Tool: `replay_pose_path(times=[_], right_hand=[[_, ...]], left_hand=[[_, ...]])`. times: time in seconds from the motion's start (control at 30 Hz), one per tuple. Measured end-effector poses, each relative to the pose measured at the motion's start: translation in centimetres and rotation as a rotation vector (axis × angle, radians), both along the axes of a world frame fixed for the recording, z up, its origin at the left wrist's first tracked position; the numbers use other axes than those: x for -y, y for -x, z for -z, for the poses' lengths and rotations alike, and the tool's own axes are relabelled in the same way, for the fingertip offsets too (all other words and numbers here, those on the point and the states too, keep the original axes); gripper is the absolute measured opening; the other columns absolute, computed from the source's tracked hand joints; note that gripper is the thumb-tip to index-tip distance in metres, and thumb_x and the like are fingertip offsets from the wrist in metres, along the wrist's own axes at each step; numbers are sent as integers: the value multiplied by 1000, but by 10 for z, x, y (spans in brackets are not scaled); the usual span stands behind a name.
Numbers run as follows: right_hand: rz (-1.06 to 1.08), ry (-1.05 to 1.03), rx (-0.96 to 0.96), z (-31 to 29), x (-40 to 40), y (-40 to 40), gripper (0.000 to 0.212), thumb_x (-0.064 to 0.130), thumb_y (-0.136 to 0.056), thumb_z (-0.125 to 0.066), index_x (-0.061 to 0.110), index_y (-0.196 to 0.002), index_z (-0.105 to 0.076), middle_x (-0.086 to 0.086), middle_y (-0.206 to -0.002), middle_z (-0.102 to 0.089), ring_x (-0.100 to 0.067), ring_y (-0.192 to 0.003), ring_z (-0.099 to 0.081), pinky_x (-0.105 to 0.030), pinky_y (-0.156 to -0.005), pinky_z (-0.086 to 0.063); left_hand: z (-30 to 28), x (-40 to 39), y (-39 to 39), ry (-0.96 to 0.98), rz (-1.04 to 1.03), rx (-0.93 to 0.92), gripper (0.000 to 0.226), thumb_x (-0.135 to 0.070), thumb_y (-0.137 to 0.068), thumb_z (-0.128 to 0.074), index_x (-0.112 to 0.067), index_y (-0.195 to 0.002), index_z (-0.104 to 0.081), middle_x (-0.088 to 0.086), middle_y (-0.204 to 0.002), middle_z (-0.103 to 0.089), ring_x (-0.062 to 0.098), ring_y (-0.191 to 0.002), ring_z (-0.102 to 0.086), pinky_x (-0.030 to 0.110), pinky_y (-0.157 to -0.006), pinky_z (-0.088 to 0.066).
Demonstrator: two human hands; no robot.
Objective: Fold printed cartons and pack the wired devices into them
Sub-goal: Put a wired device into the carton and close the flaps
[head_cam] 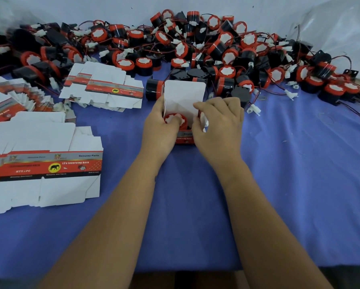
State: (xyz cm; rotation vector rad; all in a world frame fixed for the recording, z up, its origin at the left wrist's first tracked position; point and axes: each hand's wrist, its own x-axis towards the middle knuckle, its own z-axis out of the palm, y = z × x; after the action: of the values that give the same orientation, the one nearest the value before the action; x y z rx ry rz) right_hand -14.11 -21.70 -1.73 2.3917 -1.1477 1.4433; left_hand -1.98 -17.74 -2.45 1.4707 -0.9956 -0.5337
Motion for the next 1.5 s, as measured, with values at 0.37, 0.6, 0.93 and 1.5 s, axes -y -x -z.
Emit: replay_pose_path(times=[0.37,0.6,0.93,1.5], right_hand=[[-235,-61,120,-2,2,1,20,-6,-79,-61,6,-86,-76,-3,-85,-72,-25,-89,-62,-42,-81,-50],[-386,-526,343,-3,-9,-4,44,-7,-83,-56,18,-118,-66,12,-111,-65,-1,-104,-60,-7,-87,-44],[-447,-770,364,-3,-9,-3,54,-2,-92,-52,20,-141,-42,9,-111,-71,9,-100,-59,-7,-84,-43],[-397,-977,578,5,3,-6,24,8,-98,-49,21,-116,-58,0,-114,-68,-15,-105,-63,-27,-86,-54]], left_hand=[[0,1,0,-6,-11,9,46,-9,-92,-58,-27,-134,-54,-21,-103,-63,-6,-93,-61,5,-71,-47],[2,0,-1,11,2,-16,45,-9,-93,-56,-31,-132,-53,-23,-102,-64,-10,-92,-61,7,-74,-49],[2,0,0,13,43,-109,42,-19,-95,-60,-30,-135,-53,-18,-112,-67,-6,-99,-64,13,-79,-52],[-1,2,-5,-9,92,-35,44,-11,-93,-62,-28,-130,-45,-20,-111,-58,-8,-96,-58,5,-71,-48]])
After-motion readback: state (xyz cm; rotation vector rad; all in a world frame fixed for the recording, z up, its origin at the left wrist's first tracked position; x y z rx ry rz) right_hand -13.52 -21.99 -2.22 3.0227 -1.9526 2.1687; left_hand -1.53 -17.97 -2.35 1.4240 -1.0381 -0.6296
